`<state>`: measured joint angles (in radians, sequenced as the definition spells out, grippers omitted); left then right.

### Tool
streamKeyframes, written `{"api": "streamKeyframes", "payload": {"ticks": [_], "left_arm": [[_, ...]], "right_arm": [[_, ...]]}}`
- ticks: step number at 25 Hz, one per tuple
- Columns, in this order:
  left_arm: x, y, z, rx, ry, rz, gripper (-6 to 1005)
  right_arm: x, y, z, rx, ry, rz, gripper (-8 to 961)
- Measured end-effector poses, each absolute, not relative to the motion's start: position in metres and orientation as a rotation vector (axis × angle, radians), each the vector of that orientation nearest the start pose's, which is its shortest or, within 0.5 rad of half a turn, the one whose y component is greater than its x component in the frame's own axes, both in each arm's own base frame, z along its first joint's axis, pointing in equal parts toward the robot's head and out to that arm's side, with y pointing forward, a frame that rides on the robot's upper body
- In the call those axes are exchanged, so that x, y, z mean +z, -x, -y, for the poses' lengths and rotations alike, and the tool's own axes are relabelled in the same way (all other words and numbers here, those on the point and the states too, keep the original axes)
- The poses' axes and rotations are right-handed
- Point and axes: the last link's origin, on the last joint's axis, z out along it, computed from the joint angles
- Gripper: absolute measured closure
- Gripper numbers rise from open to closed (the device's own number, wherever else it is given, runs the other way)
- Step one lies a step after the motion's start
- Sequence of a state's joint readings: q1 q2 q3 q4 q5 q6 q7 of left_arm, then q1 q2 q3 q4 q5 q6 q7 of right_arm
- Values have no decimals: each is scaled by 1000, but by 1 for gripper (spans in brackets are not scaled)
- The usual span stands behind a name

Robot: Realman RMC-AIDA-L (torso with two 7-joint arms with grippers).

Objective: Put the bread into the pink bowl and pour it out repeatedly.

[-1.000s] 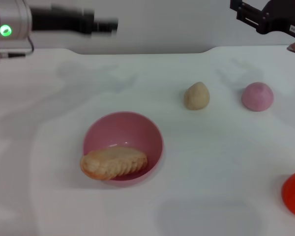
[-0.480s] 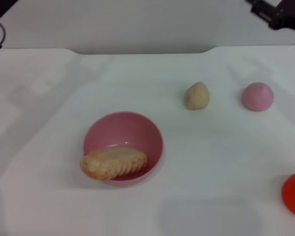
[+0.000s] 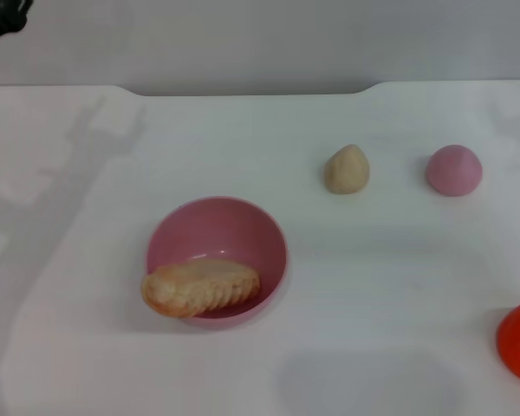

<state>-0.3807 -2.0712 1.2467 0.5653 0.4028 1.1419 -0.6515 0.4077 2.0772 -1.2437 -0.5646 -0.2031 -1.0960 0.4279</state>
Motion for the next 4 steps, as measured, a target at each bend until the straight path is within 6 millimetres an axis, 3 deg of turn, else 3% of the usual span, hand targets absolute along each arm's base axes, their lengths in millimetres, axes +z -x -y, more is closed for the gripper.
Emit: {"api": "streamKeyframes", "payload": {"ticks": [4], "left_arm": [[63, 274, -370, -1050, 1565, 375, 265]], "right_arm": [[93, -286, -381, 1017, 1279, -367, 335]]}}
